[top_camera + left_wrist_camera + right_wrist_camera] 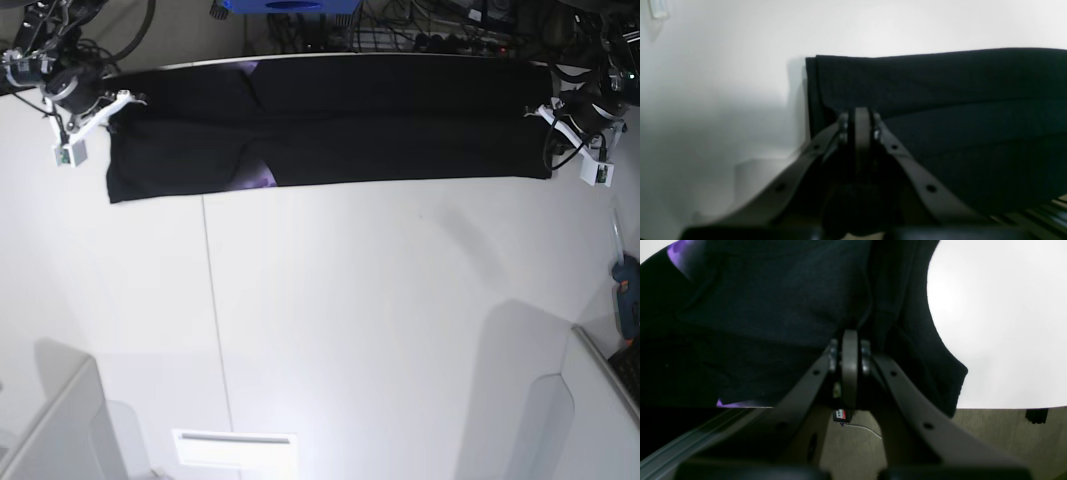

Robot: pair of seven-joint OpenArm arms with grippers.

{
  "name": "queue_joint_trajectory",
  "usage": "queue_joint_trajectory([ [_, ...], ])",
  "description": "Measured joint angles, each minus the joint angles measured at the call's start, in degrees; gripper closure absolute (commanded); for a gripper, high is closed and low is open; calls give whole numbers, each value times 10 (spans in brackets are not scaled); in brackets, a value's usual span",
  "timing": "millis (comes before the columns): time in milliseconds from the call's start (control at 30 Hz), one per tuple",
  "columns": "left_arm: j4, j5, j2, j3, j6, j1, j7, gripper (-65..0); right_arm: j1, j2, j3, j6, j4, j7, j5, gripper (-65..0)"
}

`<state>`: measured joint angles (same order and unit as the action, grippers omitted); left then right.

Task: Fold the T-shirt properly
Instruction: 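Lay the hem onto the shoulder edge with both grippers, then pull the folded strip toward the arms with both grippers and release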

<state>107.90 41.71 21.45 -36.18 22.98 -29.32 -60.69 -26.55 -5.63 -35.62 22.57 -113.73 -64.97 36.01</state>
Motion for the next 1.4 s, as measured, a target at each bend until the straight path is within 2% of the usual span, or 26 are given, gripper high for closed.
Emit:
queue_joint_trajectory([
  [467,0,0,0,0,0,-10,-2,0,2,0,-2,-1,2,0,0,0],
  [500,0,0,0,0,0,-10,-2,0,2,0,-2,-1,2,0,0,-24],
  [567,0,0,0,0,0,-10,-2,-12,1,0,-3,0,2,0,0,-135],
  [667,0,-1,0,0,0,-15,-2,-216,1,0,-3,-1,2,0,0,-258],
  [733,0,-1,0,0,0,-17,-2,-329,1,0,-5,-1,2,1,0,-287],
  [800,0,-1,0,0,0,-16,-1,-421,-2,2,-17,-1,2,4,0,-282],
  [867,0,2,0,-7,0,-16,-1,-474,-4,2,-33,-1,2,7,0,-282],
  [933,1,4,-2,-34,0,-16,-1,-500,-8,-1,-42,-2,2,26,-3,-284],
  [1067,9,-2,-6,-66,-1,-17,-3,-499,-8,2,-60,-2,2,29,0,-284],
  [1133,29,1,-16,-75,0,-16,-4,-454,-8,2,-61,-1,2,52,0,-282],
  [1200,37,6,-32,-87,0,-14,2,-347,-8,1,-61,30,2,77,0,-263],
  [1300,30,0,-55,-87,0,-12,-3,-21,-7,9,-55,98,1,96,-2,-102],
  [1333,29,-5,-61,-82,0,-12,-3,0,-7,15,-47,116,1,95,1,-20],
  [1400,26,-7,-73,-64,0,-2,-4,0,-3,19,-27,126,2,91,-1,0],
])
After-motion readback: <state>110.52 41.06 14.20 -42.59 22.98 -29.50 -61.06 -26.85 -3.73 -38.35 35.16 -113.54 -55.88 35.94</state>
